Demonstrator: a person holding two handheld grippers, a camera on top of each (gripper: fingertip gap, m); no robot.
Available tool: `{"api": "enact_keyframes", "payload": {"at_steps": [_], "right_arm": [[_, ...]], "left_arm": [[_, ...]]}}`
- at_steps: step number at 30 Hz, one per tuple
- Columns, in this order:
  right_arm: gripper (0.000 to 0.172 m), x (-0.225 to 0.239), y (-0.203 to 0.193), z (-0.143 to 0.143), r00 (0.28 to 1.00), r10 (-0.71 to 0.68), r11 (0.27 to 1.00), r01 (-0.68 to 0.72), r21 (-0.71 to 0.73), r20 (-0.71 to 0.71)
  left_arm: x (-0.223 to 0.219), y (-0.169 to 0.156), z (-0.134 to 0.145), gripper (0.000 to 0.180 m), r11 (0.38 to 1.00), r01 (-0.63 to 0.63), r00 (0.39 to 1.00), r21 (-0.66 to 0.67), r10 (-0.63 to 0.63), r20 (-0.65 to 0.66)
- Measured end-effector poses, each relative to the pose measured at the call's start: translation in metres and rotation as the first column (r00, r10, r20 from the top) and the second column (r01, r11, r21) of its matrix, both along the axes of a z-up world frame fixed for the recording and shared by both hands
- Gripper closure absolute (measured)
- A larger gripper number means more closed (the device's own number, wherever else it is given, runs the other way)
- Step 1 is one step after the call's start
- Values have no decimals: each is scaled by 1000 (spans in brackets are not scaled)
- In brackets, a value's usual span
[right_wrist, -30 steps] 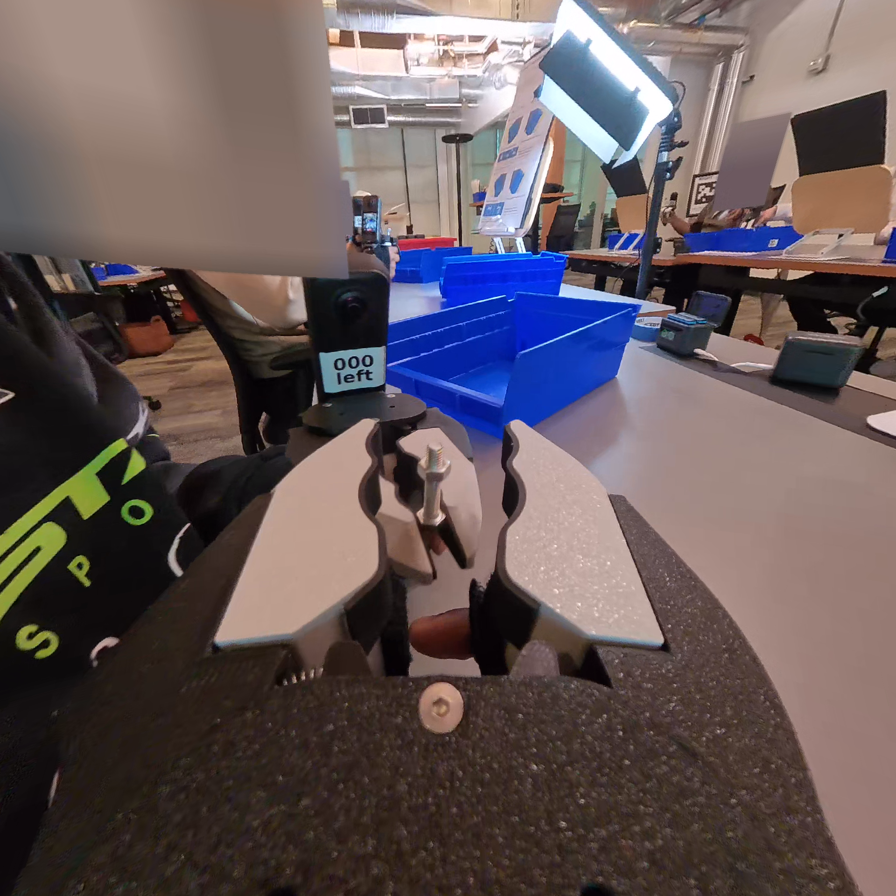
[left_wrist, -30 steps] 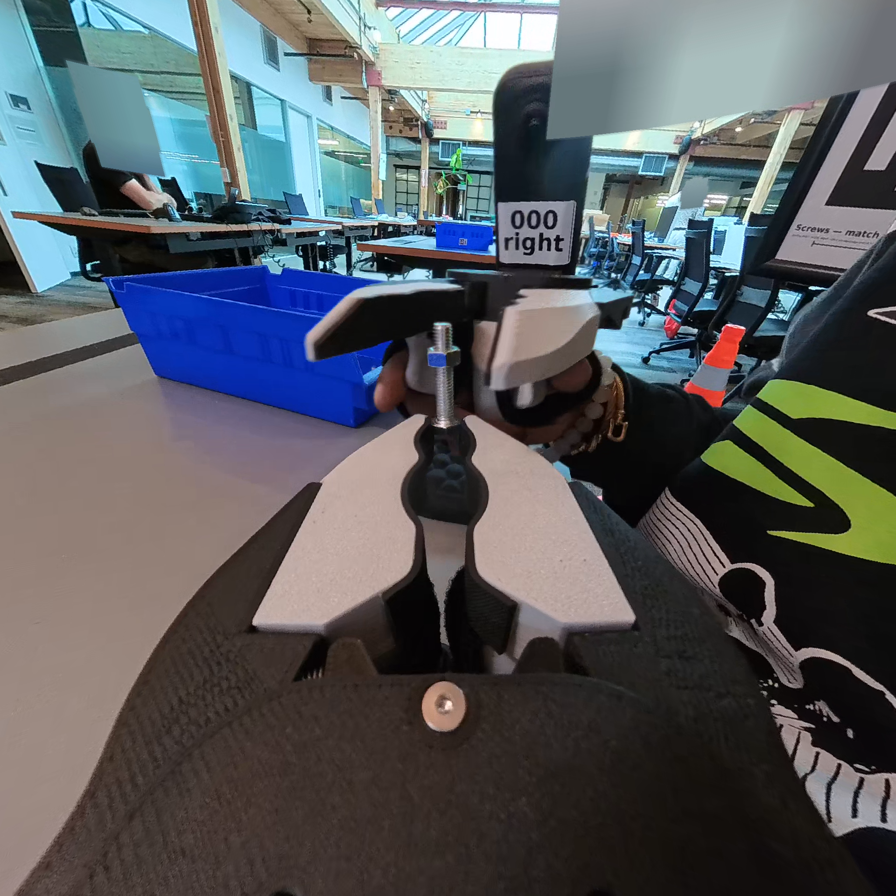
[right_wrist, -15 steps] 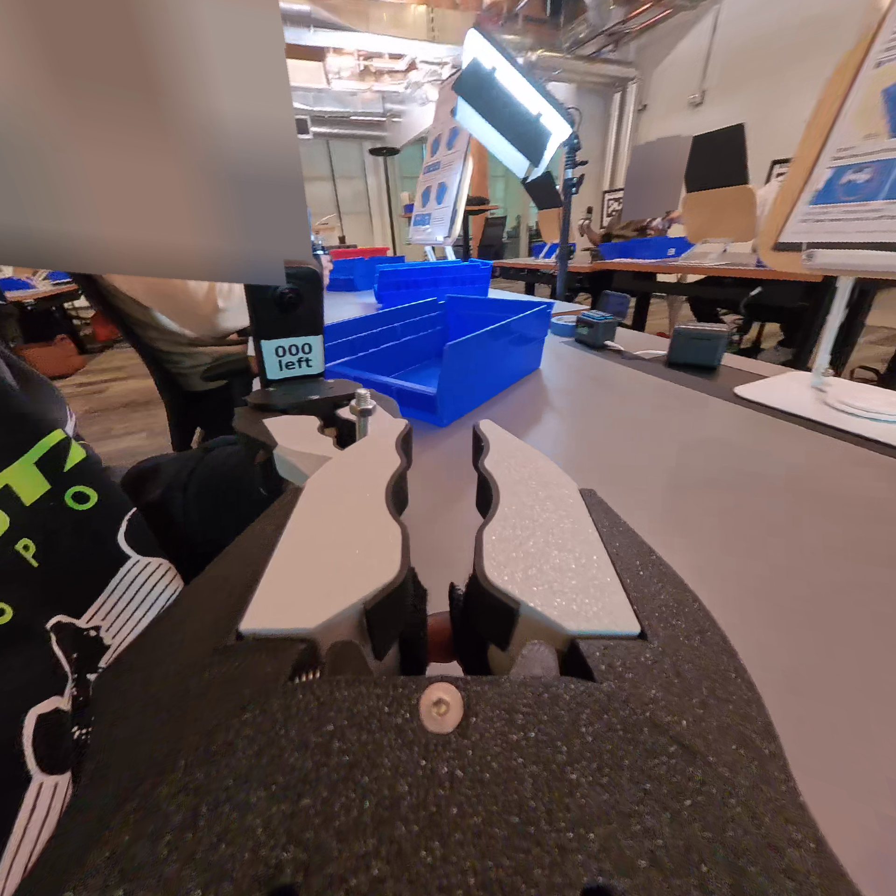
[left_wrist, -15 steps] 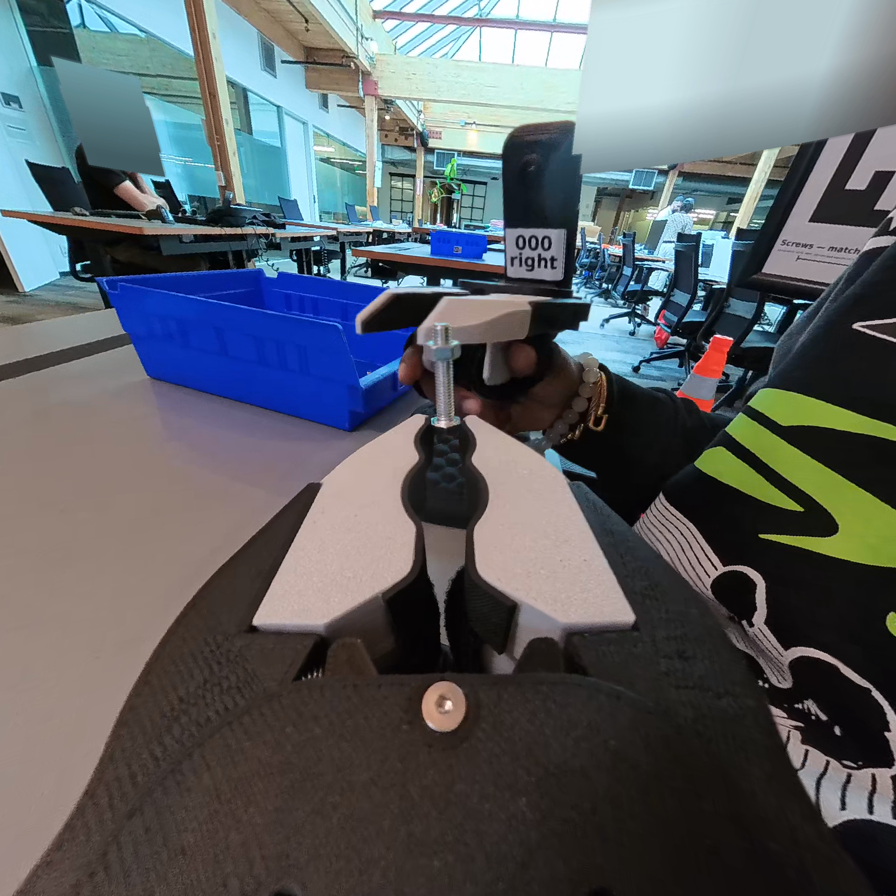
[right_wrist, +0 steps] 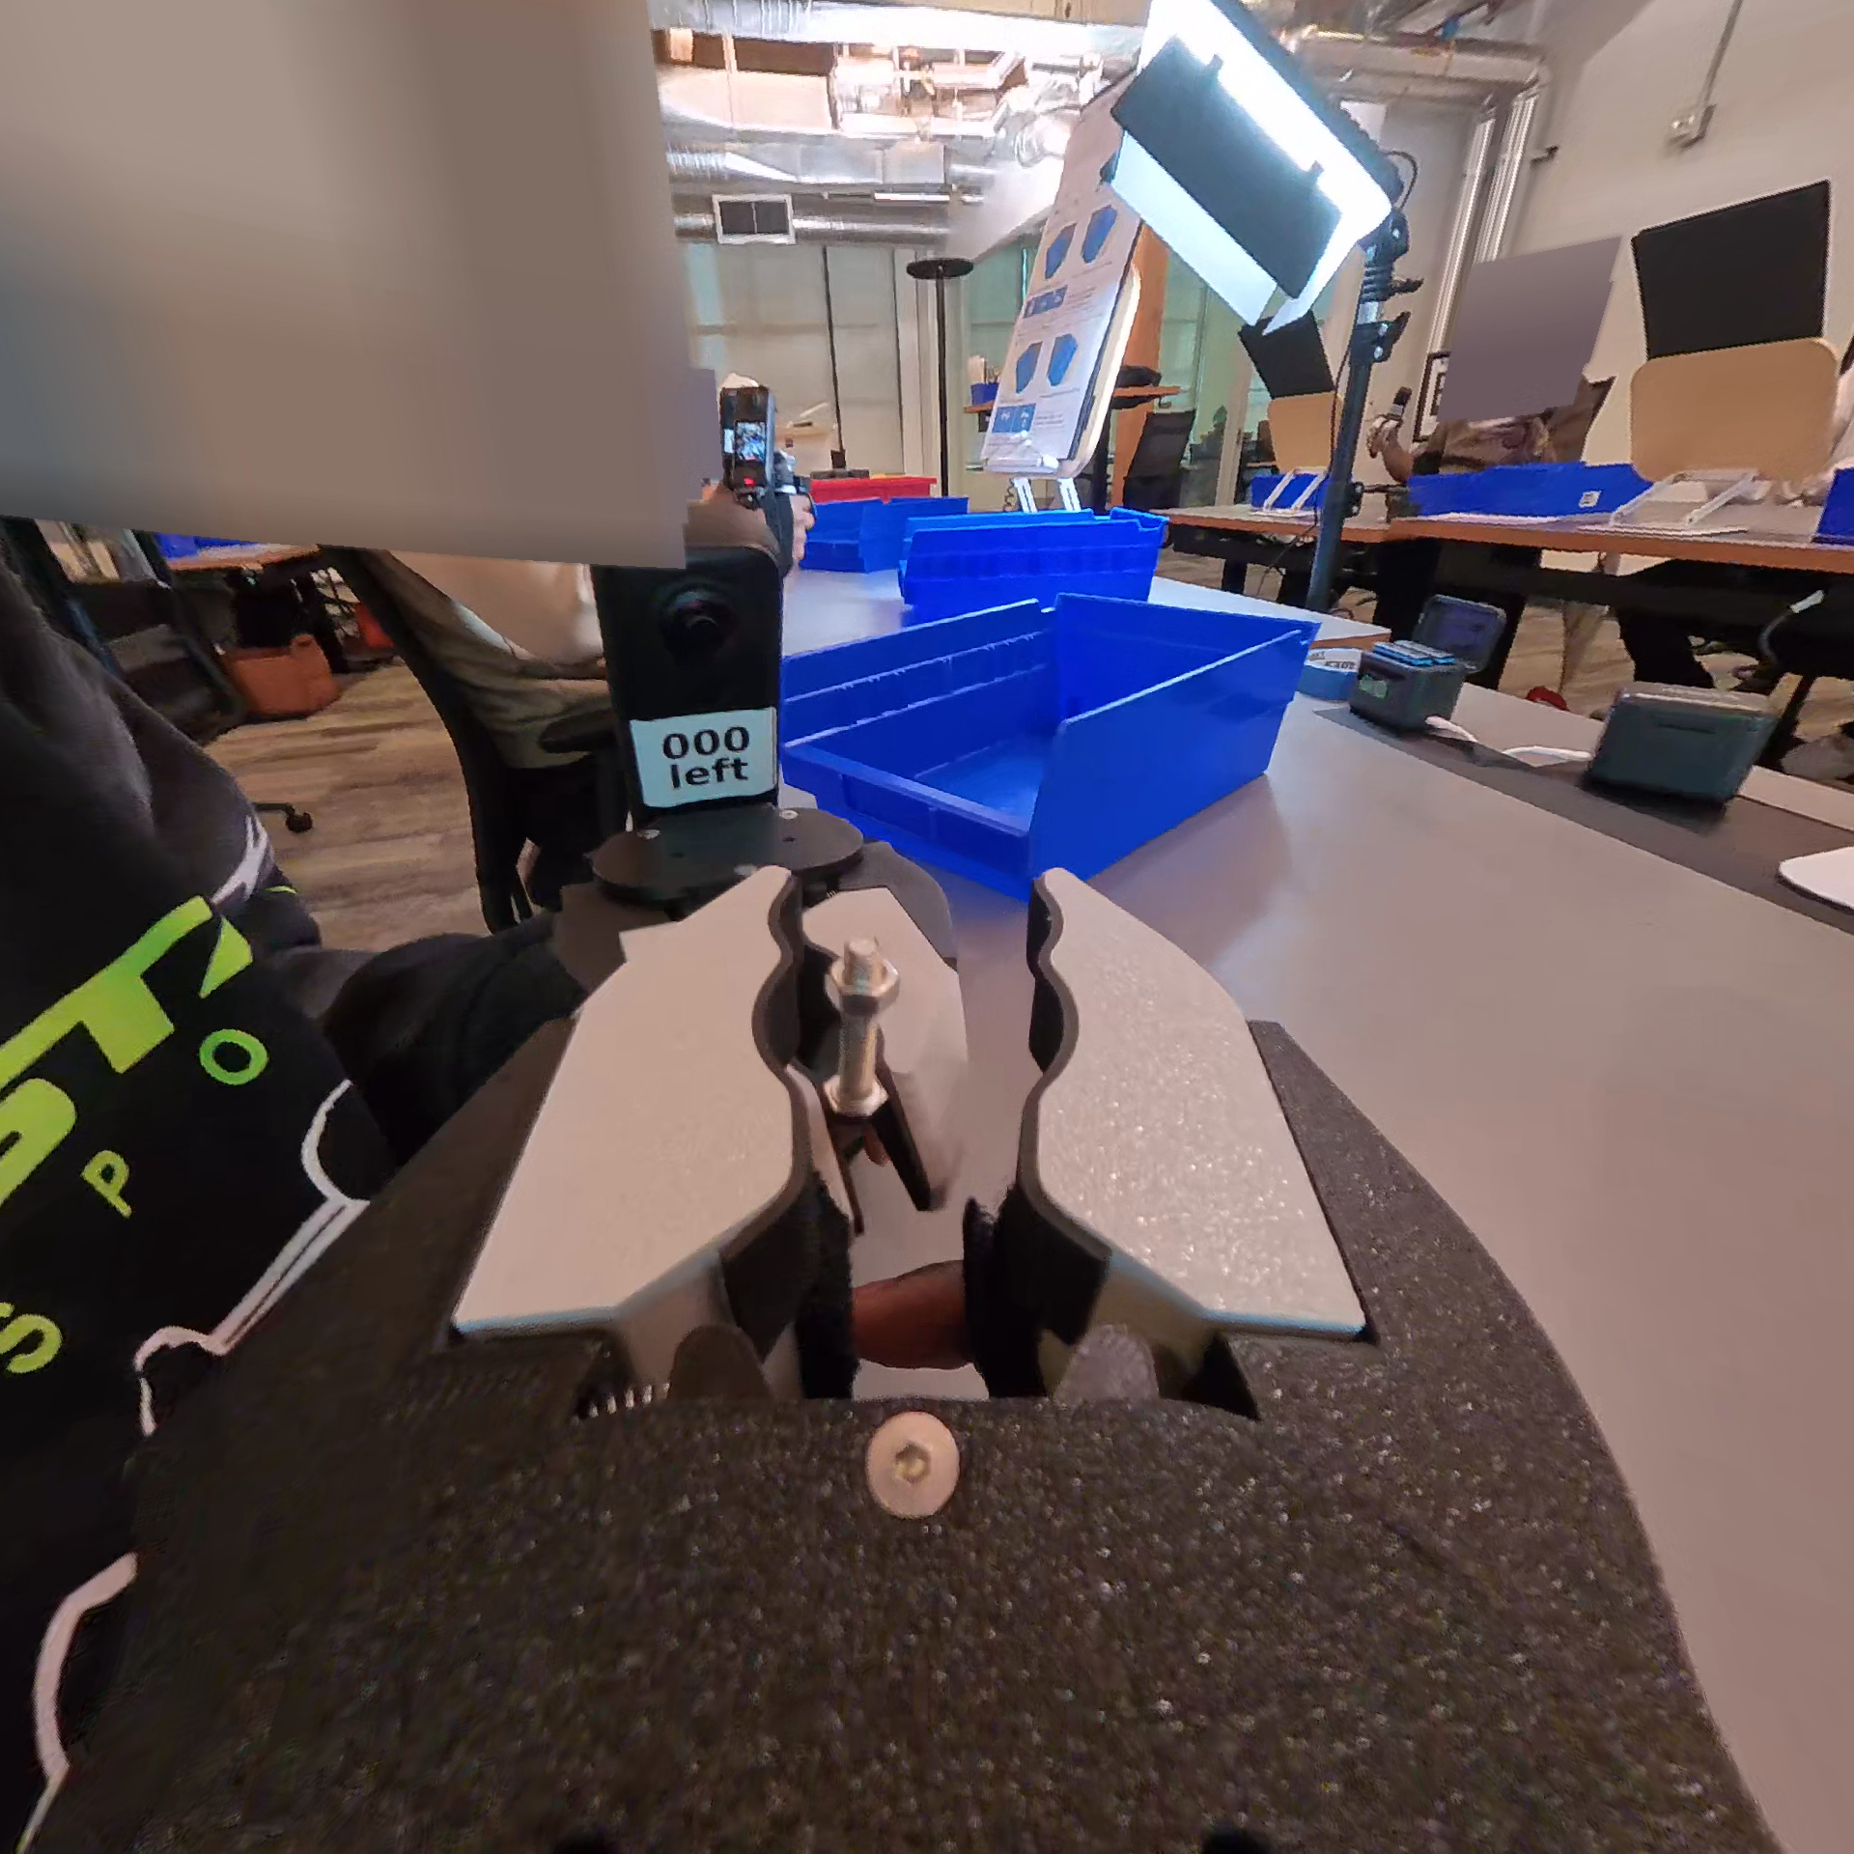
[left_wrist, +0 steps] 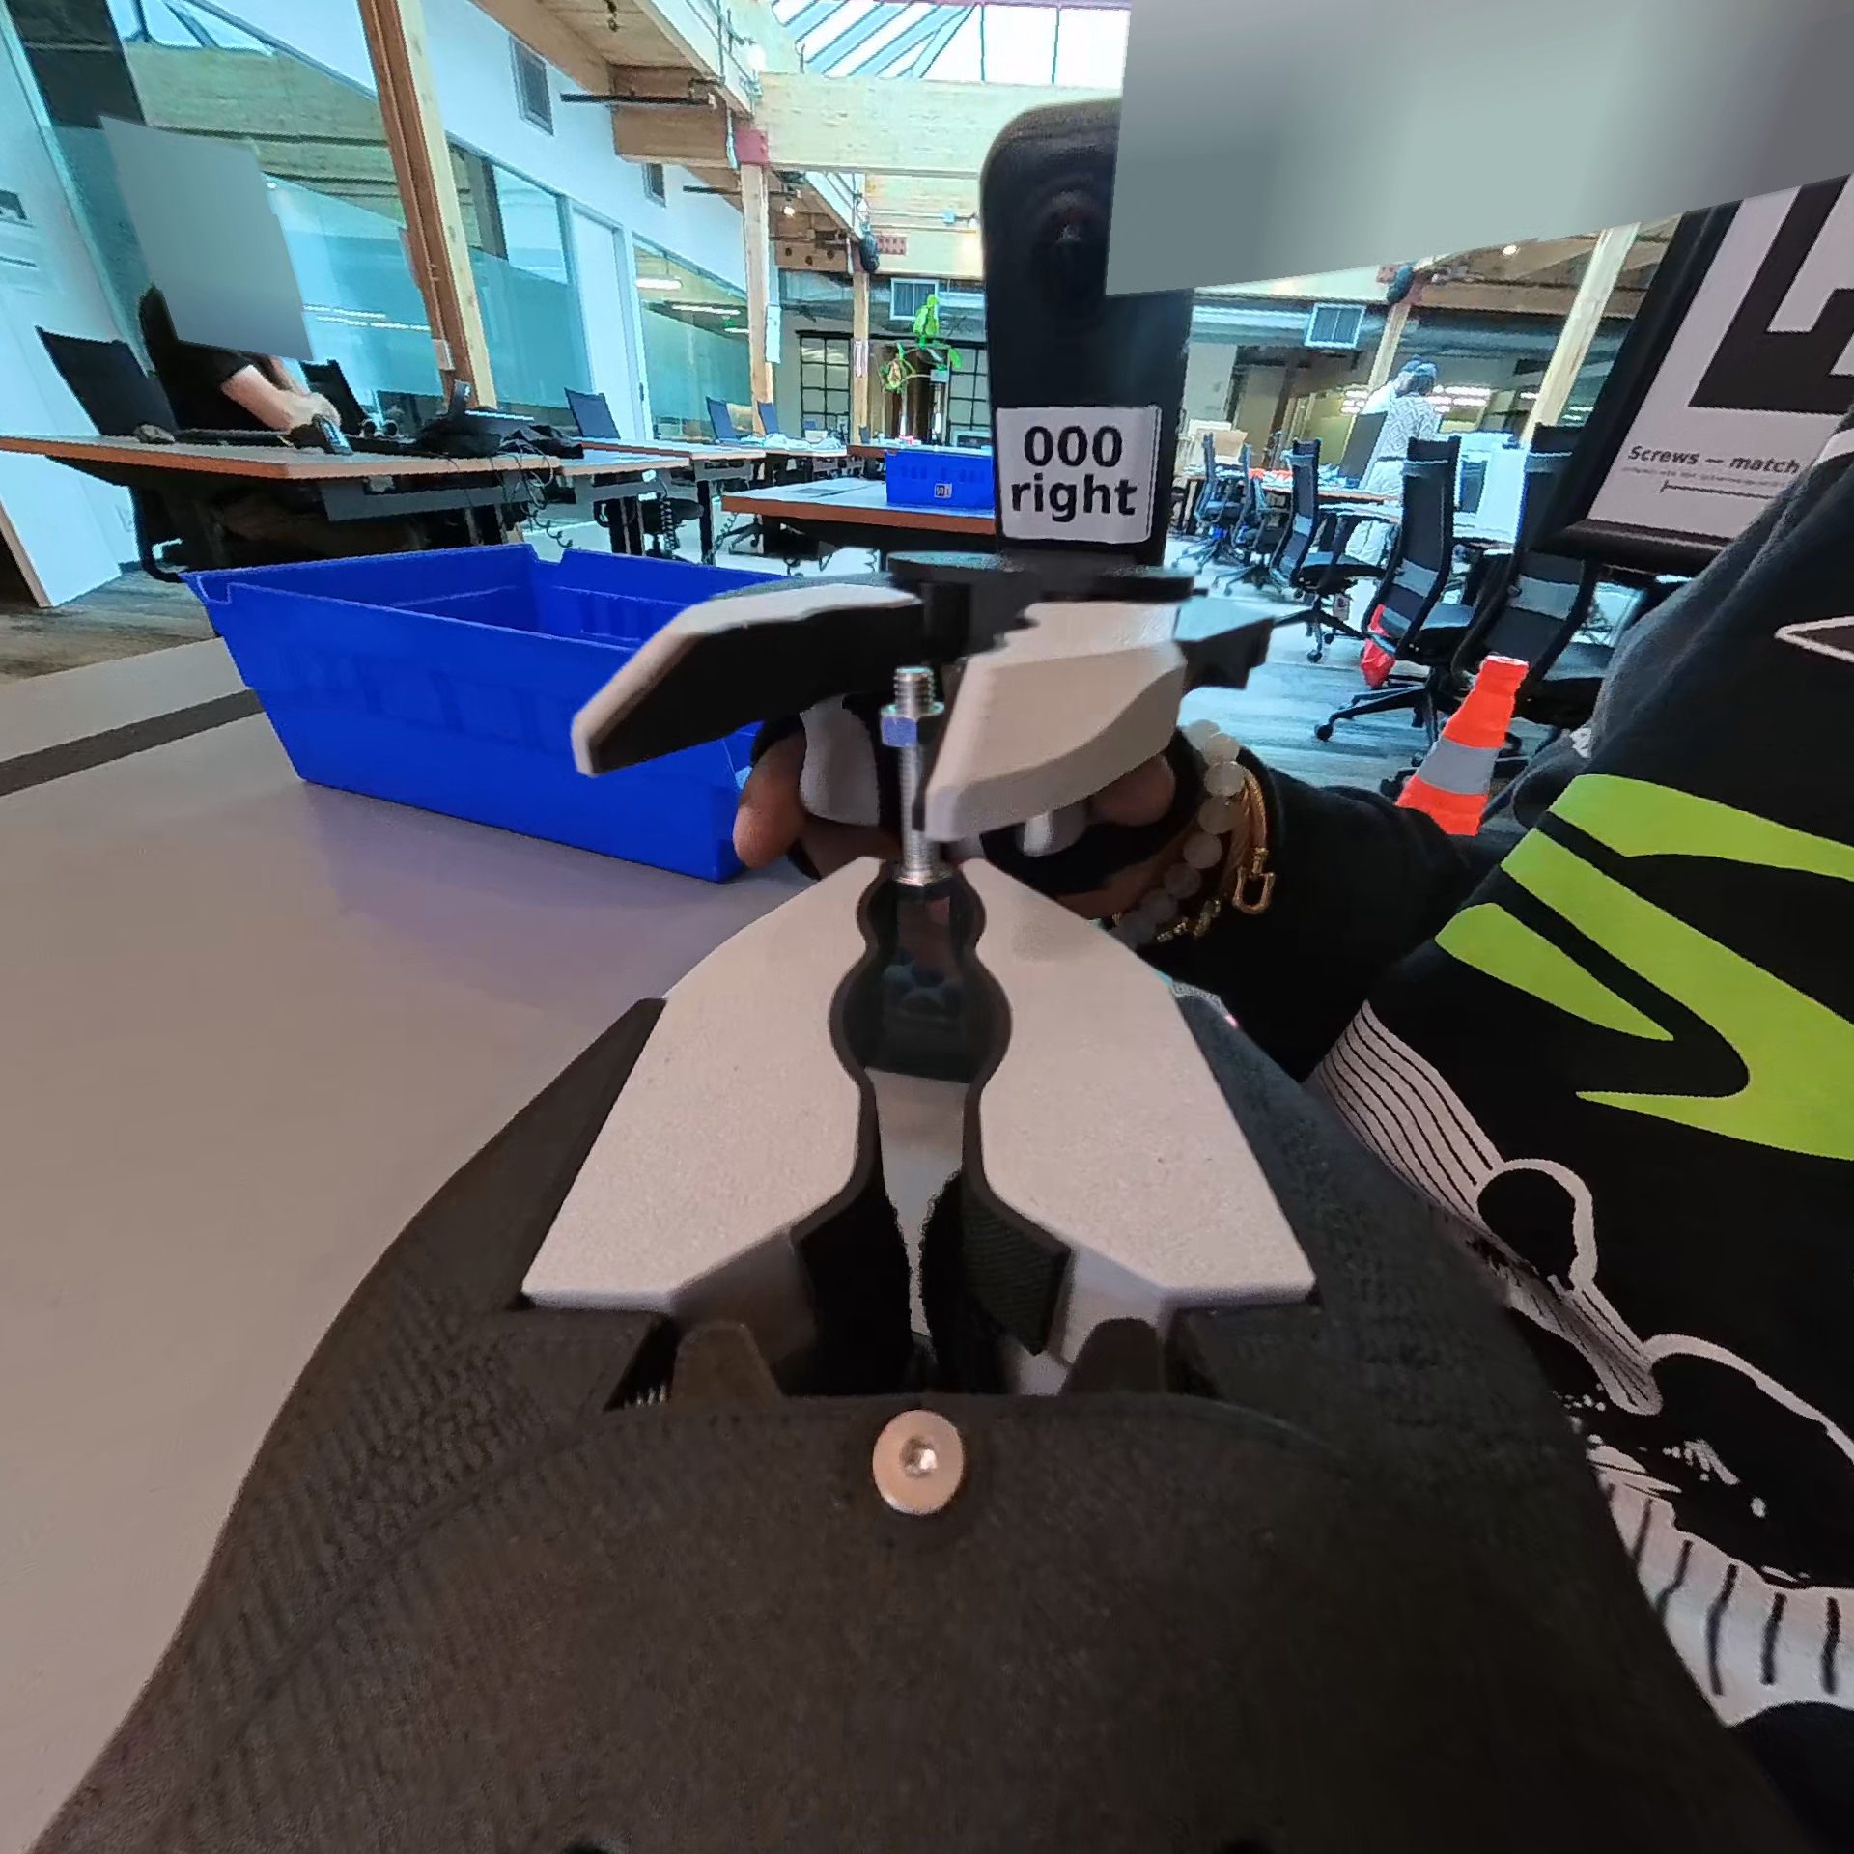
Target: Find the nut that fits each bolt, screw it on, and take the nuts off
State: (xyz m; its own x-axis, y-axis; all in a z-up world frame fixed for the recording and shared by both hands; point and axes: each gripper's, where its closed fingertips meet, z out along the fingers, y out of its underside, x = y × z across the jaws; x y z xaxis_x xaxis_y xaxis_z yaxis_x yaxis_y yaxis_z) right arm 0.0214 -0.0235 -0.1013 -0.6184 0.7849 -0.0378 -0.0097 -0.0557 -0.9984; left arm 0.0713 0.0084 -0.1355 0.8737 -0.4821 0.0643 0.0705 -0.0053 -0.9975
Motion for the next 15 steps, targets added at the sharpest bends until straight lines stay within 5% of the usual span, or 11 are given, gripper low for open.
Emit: {"api": "enact_keyframes", "payload": {"at_steps": [7,10,15], "right_arm": [[131,20,31,1,998,-67,998,67,-2,-19],[145,26,51,2,990,-139,990,138,-21,-38],[135,30,28,9,998,-25,998,22,-54,-51]], "left_arm": [[-3,0,1,171,1000,-6,1000,-1,6,22],[-3,0,1,171,1000,-6,1000,2,6,22],[-2,1,-1,171,1000,-9,1000,-6,9,10]]}}
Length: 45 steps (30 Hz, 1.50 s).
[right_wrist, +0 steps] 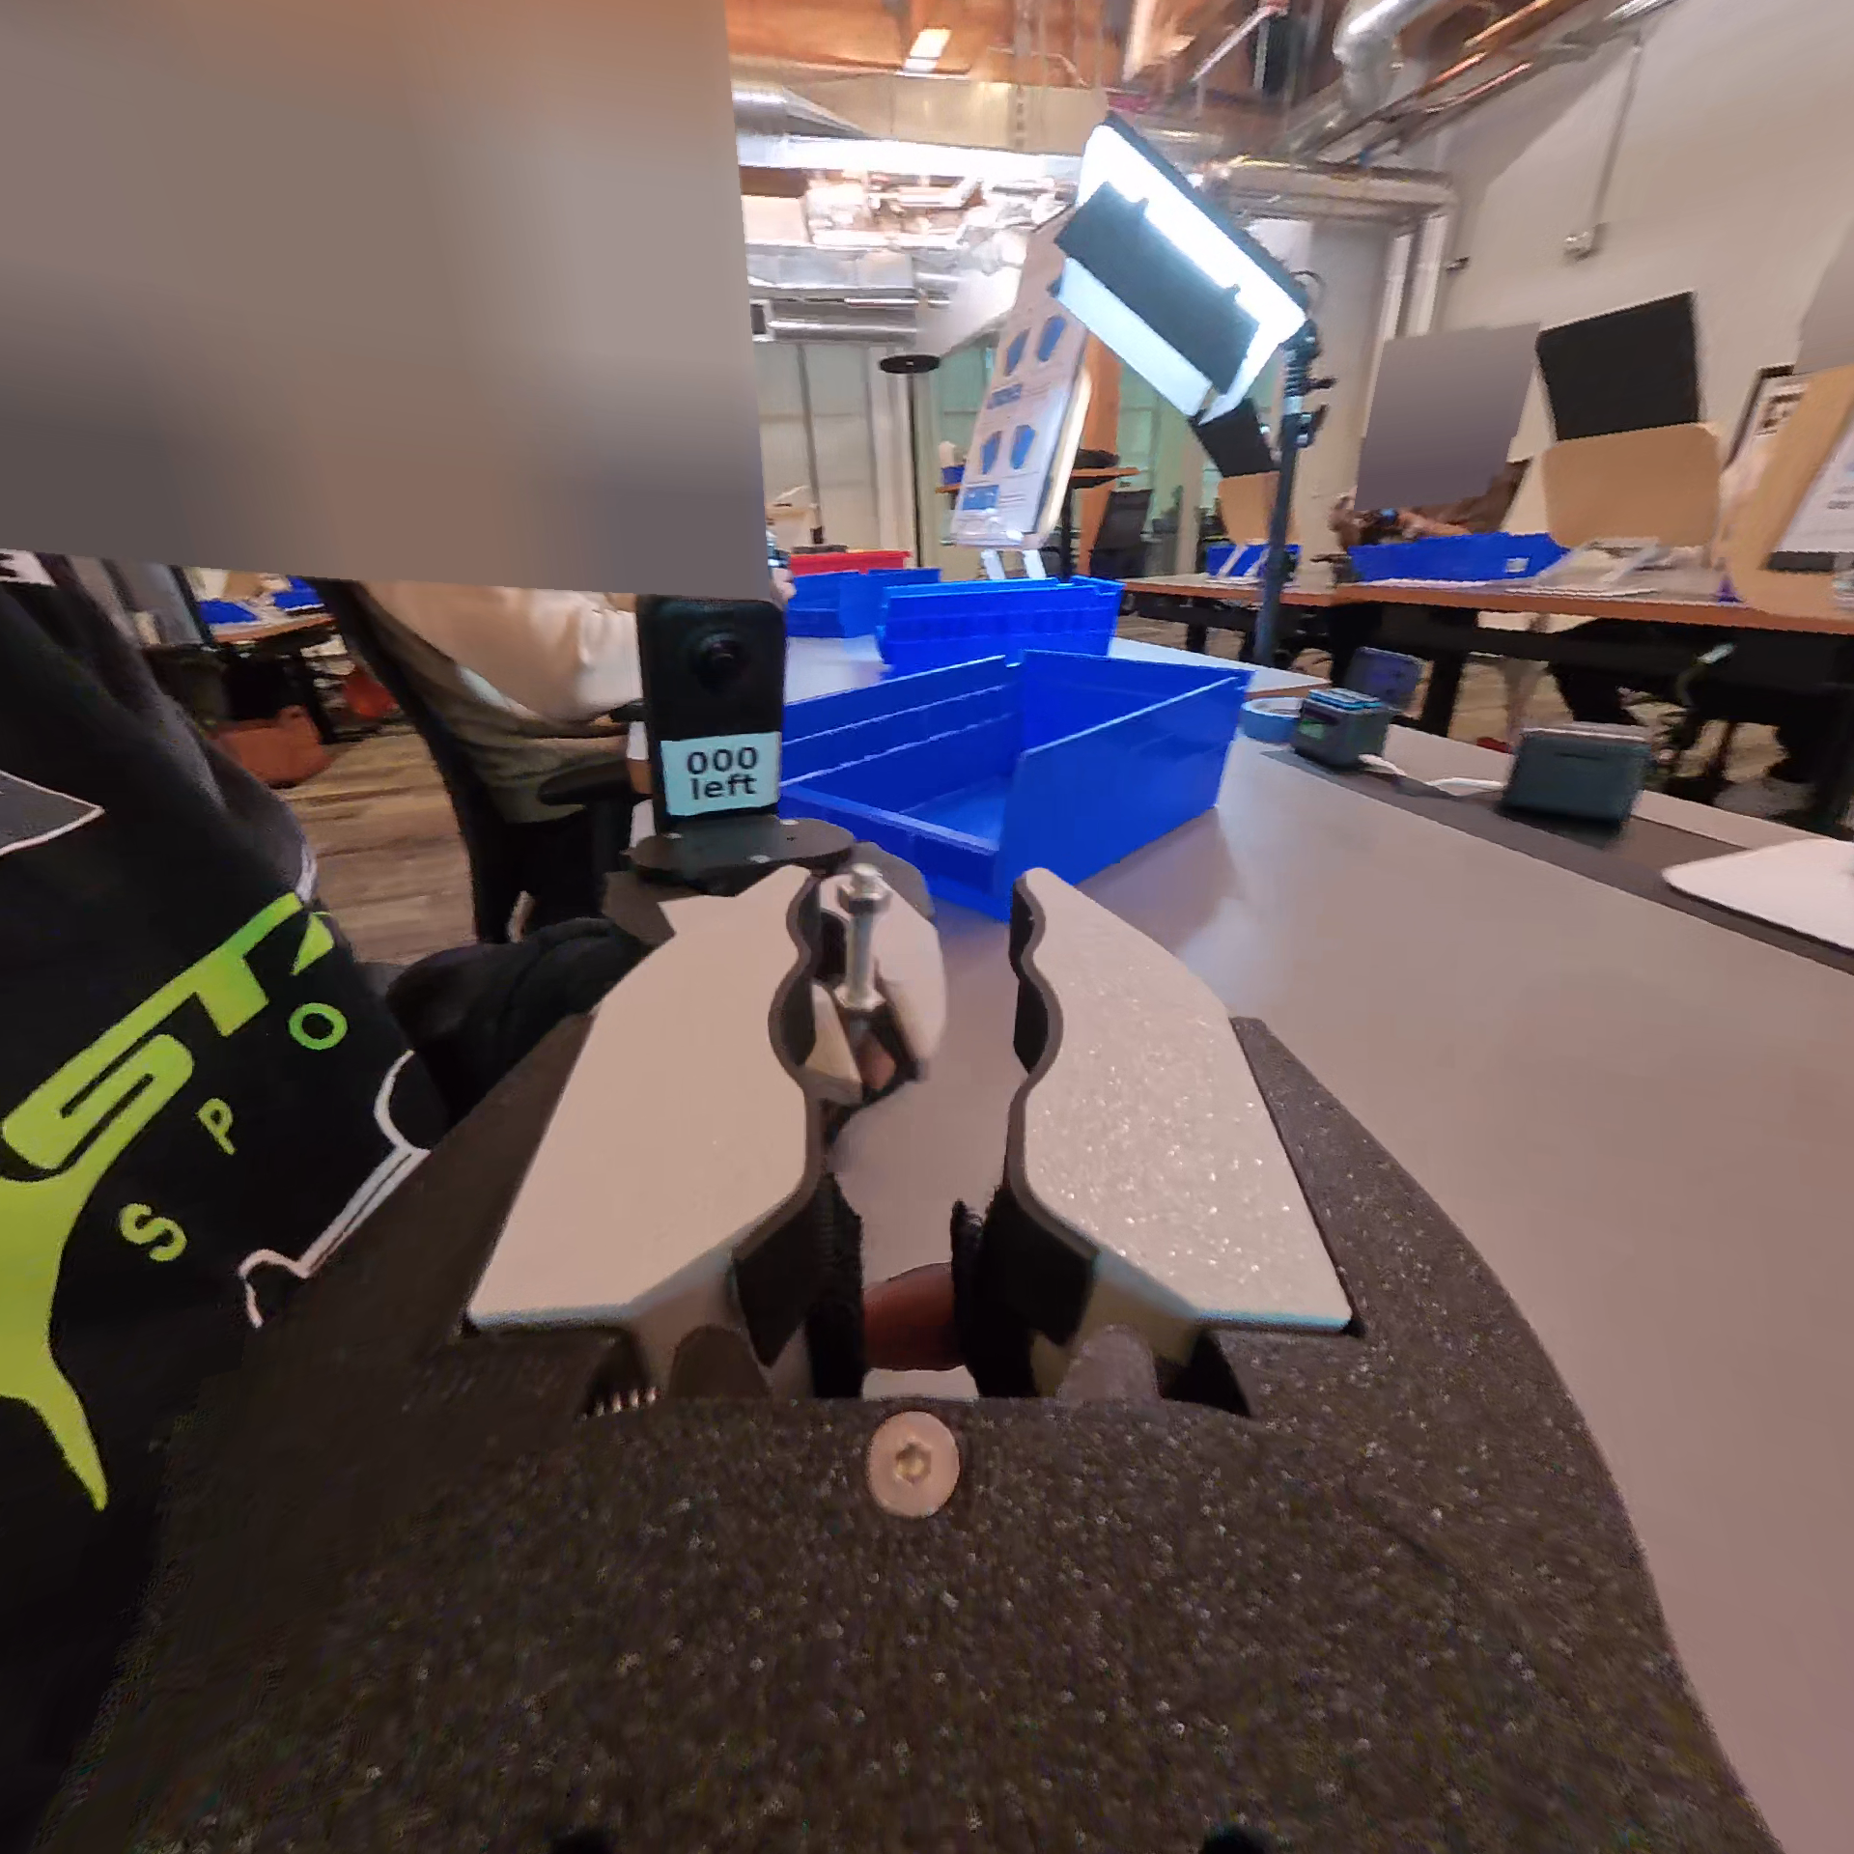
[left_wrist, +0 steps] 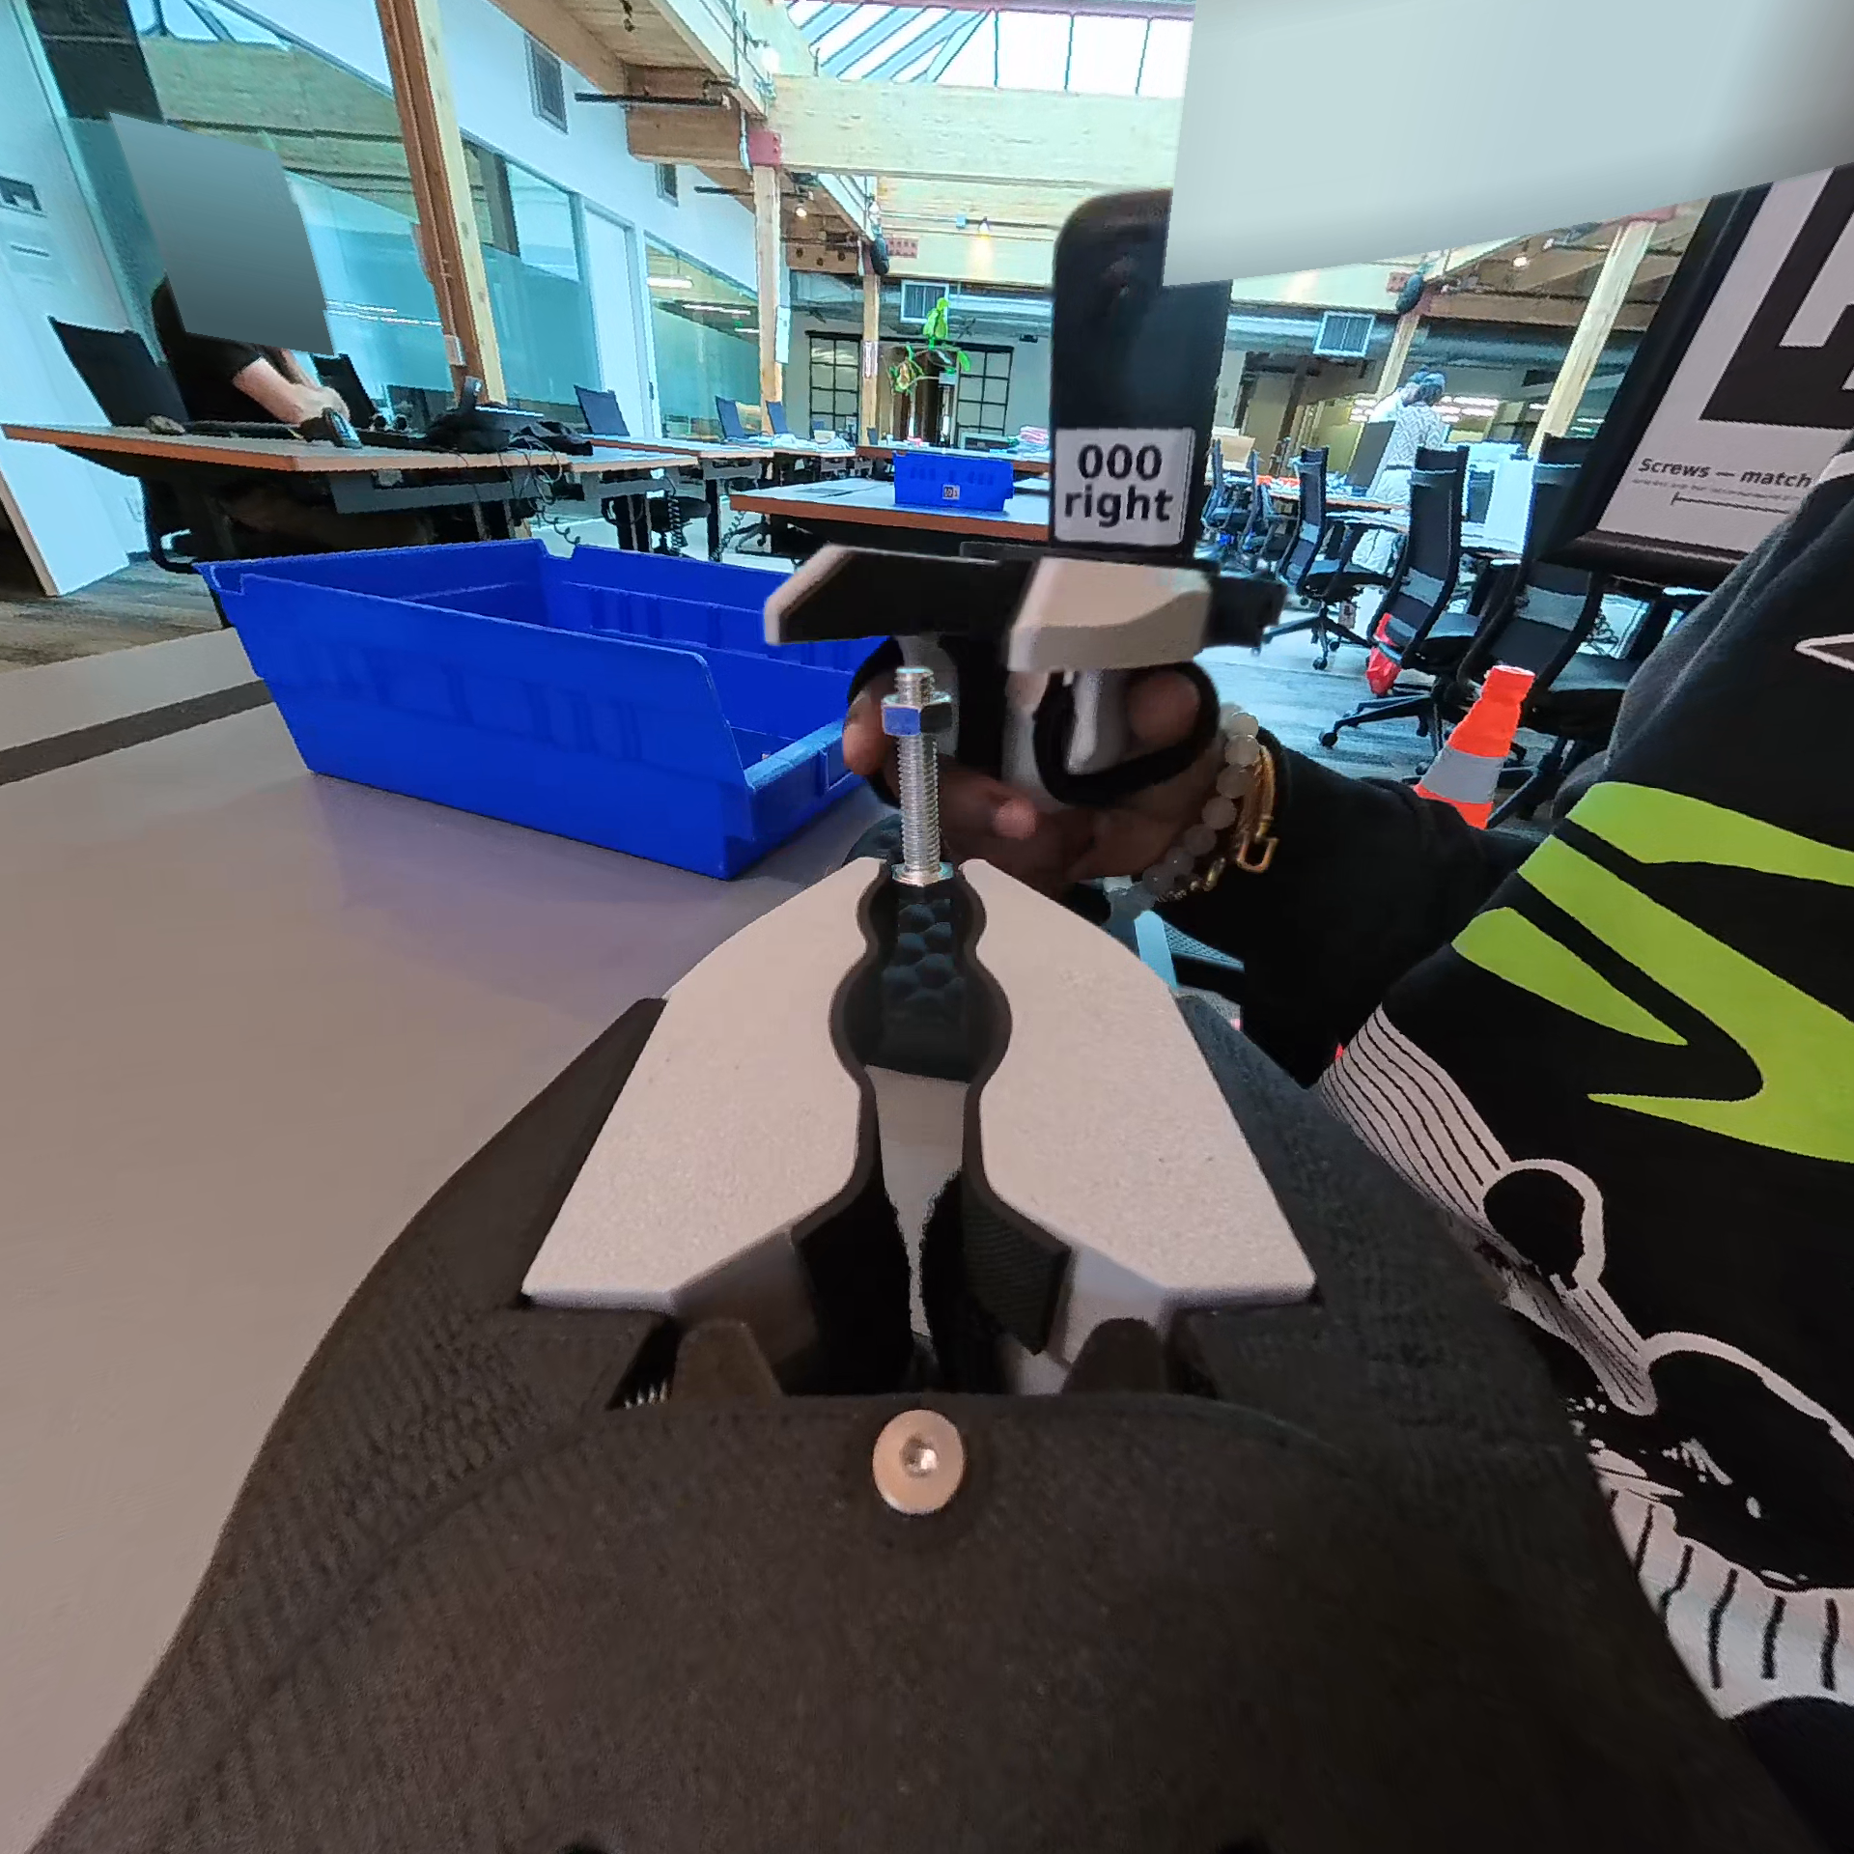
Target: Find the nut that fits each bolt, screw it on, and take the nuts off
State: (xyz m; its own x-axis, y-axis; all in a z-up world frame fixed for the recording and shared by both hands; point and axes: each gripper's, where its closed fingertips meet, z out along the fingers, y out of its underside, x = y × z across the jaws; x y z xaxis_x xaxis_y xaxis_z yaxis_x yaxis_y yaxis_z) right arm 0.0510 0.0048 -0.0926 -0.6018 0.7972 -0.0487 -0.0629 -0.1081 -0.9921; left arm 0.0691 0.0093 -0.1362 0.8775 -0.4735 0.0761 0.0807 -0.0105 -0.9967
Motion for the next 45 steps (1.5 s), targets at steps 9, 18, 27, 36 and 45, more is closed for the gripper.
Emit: {"api": "enact_keyframes", "payload": {"at_steps": [9,18,27,36,45], "right_arm": [[129,-27,-16,-8,998,-11,1000,11,16,56],[140,-1,19,-6,997,-77,997,77,-2,14],[130,-24,-23,-4,999,19,1000,-19,17,33],[130,-12,2,-7,999,-42,999,41,16,34],[138,-3,0,1,1000,-4,1000,4,-27,-3]], "left_arm": [[2,0,-2,171,1000,1,1000,-7,-1,-21],[0,0,-1,171,1000,1,1000,-2,-1,0],[1,0,-3,171,1000,0,1000,-9,0,-17],[-1,0,-2,171,1000,-3,1000,-6,2,-3],[0,0,-2,171,1000,-3,1000,-8,3,-9]]}}
